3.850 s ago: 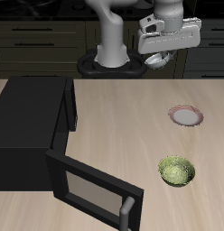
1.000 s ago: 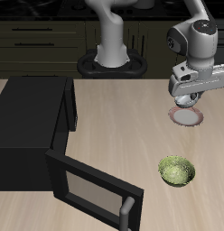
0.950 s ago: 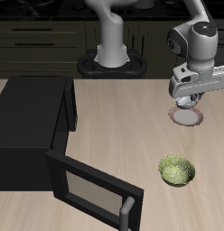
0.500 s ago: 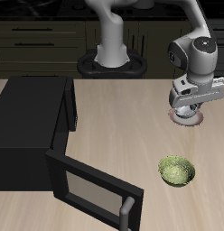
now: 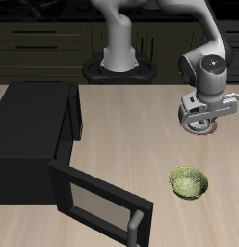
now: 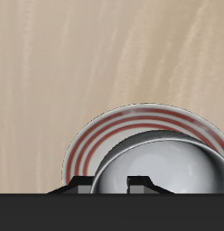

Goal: Place the white bowl on the plate

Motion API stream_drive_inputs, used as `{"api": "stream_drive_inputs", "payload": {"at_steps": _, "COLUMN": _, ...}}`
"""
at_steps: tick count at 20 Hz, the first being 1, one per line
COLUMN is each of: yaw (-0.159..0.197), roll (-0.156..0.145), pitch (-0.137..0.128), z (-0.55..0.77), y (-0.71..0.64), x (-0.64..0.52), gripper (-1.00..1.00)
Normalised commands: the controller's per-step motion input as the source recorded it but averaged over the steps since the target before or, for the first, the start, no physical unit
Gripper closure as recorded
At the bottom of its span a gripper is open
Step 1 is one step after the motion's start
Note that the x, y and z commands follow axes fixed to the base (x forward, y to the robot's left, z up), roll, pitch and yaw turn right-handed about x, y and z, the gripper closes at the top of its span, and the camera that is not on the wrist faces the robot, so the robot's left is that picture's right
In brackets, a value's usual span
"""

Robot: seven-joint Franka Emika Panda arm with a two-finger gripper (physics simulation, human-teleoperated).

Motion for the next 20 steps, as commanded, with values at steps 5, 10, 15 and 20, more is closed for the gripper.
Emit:
{"api": "stream_drive_inputs", "payload": {"at_steps": 5, "yaw": -0.004, "roll": 0.025, "pitch": 0.051, "z": -0.04, "y": 0.01, "x": -0.05, "gripper": -1.00}}
{"api": "stream_drive_inputs", "payload": {"at_steps": 10, "yaw": -0.027, "roll": -0.011, "pitch": 0.002, "z": 0.10, "y": -0.10, "x": -0.01, "gripper": -1.00}}
{"api": "stream_drive_inputs", "payload": {"at_steps": 15, "yaw": -0.029, "roll": -0.026, "pitch": -0.127, "z": 0.51, "y": -0.28, "x": -0.08, "gripper": -1.00}}
{"api": "stream_drive_inputs", "payload": {"at_steps": 20, "yaw": -0.038, "roll": 0.005, "pitch": -0.115, "z": 0.65, "y": -0.44, "x": -0.13, "gripper": -1.00}}
